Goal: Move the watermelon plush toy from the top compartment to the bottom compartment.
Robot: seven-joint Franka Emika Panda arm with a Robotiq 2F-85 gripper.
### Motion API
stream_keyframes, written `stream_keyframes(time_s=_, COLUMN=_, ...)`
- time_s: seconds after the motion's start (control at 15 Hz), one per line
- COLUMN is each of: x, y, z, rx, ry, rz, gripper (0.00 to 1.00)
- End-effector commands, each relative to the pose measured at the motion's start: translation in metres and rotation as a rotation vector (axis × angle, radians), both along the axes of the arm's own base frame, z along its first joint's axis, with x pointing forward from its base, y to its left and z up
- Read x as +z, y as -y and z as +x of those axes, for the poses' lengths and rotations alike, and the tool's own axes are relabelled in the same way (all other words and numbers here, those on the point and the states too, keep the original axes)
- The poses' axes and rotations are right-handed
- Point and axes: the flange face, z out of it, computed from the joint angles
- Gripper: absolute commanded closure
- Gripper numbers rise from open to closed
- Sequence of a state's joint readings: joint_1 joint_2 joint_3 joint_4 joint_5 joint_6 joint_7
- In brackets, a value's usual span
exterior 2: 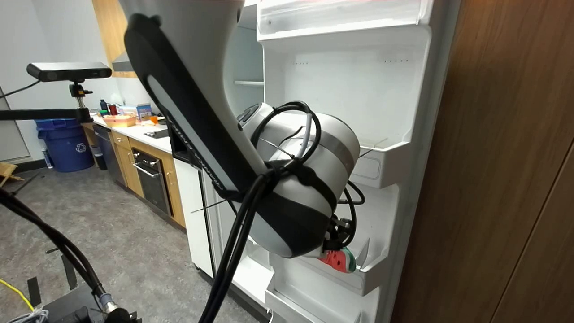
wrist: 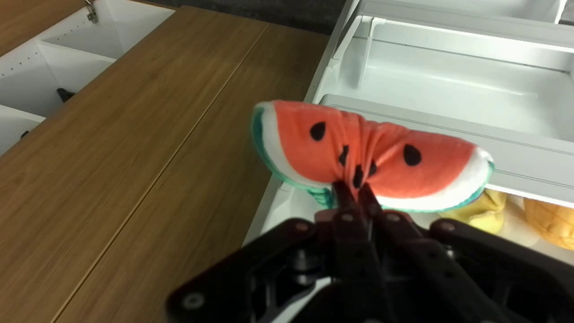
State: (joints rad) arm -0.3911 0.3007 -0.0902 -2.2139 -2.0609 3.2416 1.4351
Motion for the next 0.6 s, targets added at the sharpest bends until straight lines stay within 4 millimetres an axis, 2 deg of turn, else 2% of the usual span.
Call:
stream_keyframes(time_s=0.0, x=0.0, y=0.0, z=0.0, rx=0.0, ry=0.0, rz=0.0, gripper=0.95)
stream_keyframes(time_s=0.33, x=0.0, y=0.0, z=0.0, rx=0.0, ry=0.0, rz=0.0, gripper=0.95)
stream_keyframes(time_s=0.47, x=0.0019, y=-0.0009, z=0.0009, rx=0.002, ry=0.004, rz=0.011, gripper=0.99)
stream_keyframes(time_s=0.53, x=0.002, y=-0.0068, z=0.0027, rx=0.004, ry=0.007, rz=0.017, gripper=0.99)
